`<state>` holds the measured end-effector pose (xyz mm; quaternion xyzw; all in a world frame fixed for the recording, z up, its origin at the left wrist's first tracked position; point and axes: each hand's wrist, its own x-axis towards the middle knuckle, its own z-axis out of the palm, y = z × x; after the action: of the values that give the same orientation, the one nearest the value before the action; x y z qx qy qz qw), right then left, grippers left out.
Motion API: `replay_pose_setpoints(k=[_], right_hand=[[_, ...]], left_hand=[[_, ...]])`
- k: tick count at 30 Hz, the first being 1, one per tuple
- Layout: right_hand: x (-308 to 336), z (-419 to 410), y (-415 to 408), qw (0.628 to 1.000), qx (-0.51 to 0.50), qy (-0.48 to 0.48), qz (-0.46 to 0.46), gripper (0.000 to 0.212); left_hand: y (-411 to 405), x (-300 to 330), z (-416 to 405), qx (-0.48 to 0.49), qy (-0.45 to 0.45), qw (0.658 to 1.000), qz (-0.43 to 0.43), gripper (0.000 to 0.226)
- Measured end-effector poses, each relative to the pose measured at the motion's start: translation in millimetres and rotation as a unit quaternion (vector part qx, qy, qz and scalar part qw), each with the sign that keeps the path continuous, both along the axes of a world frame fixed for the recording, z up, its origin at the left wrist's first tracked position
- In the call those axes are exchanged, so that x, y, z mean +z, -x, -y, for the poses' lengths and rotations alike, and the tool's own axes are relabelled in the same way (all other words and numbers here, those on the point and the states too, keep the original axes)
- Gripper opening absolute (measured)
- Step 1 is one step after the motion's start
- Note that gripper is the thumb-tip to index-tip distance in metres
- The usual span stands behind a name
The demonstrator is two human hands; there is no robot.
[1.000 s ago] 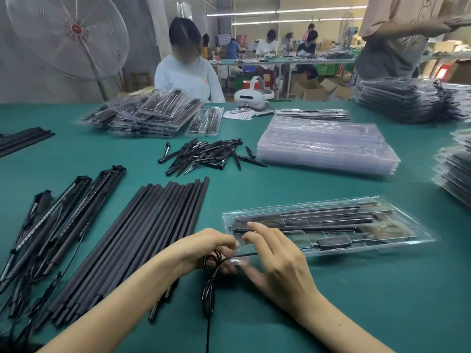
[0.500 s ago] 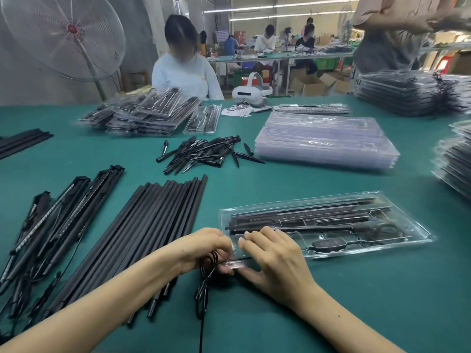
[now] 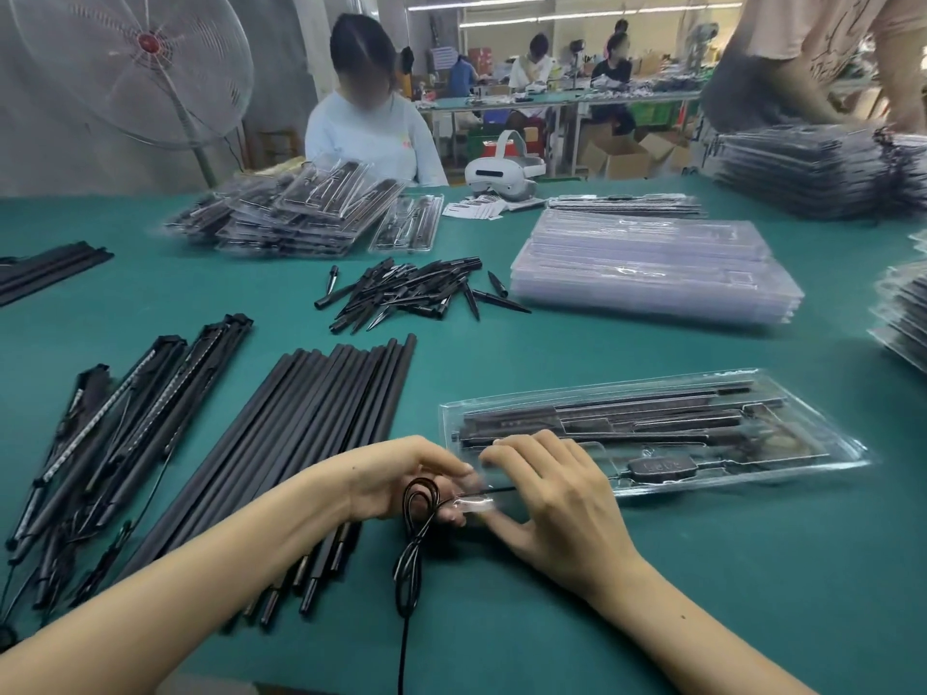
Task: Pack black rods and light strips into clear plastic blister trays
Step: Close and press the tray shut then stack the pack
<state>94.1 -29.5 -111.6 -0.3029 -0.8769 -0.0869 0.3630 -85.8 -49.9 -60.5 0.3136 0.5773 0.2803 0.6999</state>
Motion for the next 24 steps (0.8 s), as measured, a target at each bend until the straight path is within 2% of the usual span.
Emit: replay_pose_setpoints(k=[6,8,13,18,24], right_hand=[[-1,1,0,1.0,-0.006,-0.003,0.012,0.033],[0,1,0,1.0,-0.006,0.0,0.016,0.032],[1,3,1,1.0,0.003,-0.005,0.01,0.031],[1,4,1,1.0,0.003,-0.01,0.017,0.037],[4,4,2,0.999,0.006,-0.044,0.002,0.042]], left_hand=[[3,3,-4,0.008,0.045,0.999,-0.014,0.016],[3,3,-4,0.002,0.046,0.999,-0.022,0.011],[-1,1,2,0.002,0.016,0.999,-0.039,0.009],[0,-8,3,0.027,-0.024,0.998,-0.047,0.032],[-1,-11,1,0.024,-0.06,0.997,-0.052,0.033]])
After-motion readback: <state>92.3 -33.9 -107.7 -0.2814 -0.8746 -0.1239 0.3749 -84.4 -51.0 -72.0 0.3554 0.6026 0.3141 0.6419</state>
